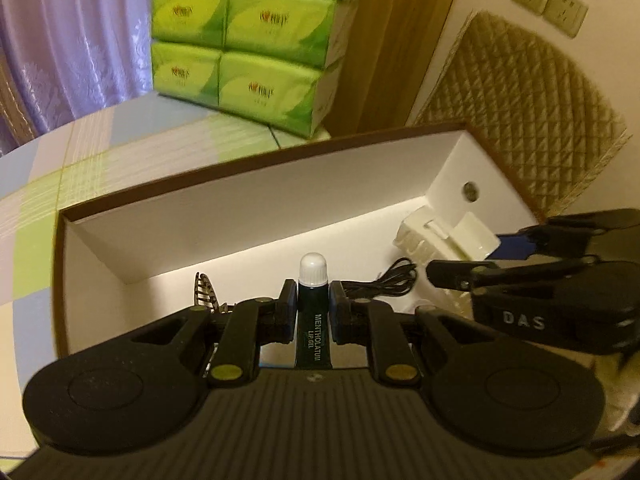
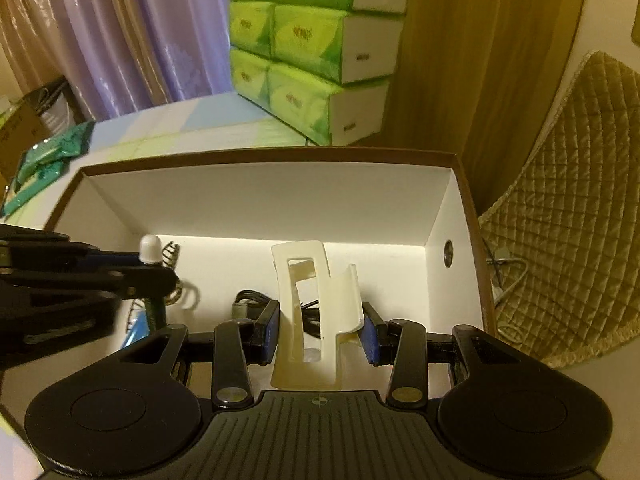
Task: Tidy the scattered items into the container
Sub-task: 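Lower both tools into the box and open them to release the items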
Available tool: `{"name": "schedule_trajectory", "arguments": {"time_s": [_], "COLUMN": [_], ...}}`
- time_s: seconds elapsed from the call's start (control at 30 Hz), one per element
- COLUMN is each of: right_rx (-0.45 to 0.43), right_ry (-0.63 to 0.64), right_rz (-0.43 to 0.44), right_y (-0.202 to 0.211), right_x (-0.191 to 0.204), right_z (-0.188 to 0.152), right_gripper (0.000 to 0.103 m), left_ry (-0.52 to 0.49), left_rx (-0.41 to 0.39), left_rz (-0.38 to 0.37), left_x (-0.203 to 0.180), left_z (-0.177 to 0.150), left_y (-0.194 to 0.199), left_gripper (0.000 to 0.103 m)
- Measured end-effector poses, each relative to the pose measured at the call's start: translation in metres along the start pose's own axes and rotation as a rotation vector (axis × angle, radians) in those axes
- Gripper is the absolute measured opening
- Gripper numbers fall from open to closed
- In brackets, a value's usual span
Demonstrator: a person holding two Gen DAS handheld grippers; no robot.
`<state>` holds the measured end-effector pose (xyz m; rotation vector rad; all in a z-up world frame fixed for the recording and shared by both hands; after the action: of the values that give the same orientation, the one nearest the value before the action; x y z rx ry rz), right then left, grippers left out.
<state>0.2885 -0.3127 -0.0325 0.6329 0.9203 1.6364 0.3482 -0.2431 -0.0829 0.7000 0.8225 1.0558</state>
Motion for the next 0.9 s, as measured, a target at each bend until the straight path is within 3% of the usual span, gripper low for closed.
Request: {"name": "schedule_trajectory", "arguments": {"time_s": [0.23, 0.5, 0.57, 0.73, 0.9], "right_rx": [0.026, 0.031, 0.029, 0.02, -0.005], "right_ry": [0.012, 0.026, 0.03, 0.042, 0.054], "right_rz": [-0.005, -0.01, -0.013, -0.027, -0.053], "right_y": [-0.014, -0.023, -0.024, -0.026, -0.024], "right_x": [-0.004, -0.005, -0.005, -0.004, -0.003], "right_z": [0.004, 0.008, 0.009, 0.012, 0.017], "right_gripper": [0.038, 0.038, 0.038, 0.038, 0.038], "left_ry": [-0.006, -0.001, -0.003, -0.004, -0.005], "left_rx": [0.036, 0.023, 0.017, 0.002, -0.011], "left_rz": [0.045, 0.073, 0.081, 0.082, 0.094], "left_x": [-0.003, 0.002, 0.003, 0.006, 0.009], "left_z": [0.003, 0.009, 0.01, 0.011, 0.01], "left_y": [-0.027, -0.032, -0.031, -0.023, -0.015], "left_gripper": [0.013, 0.014, 0.02, 0.023, 0.032]}}
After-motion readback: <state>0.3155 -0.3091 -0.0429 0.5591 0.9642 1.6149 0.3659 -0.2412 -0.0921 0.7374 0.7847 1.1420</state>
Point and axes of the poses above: each gripper's, at about its wrist camera, not at the fingertips, and y roughly against the way its jaws point, x to its left, z to its top, the point moved 2 cm from there along -y, roughly the way its jaws point, and after that the axes turned 13 degrees about y, right-handed, at the moved point
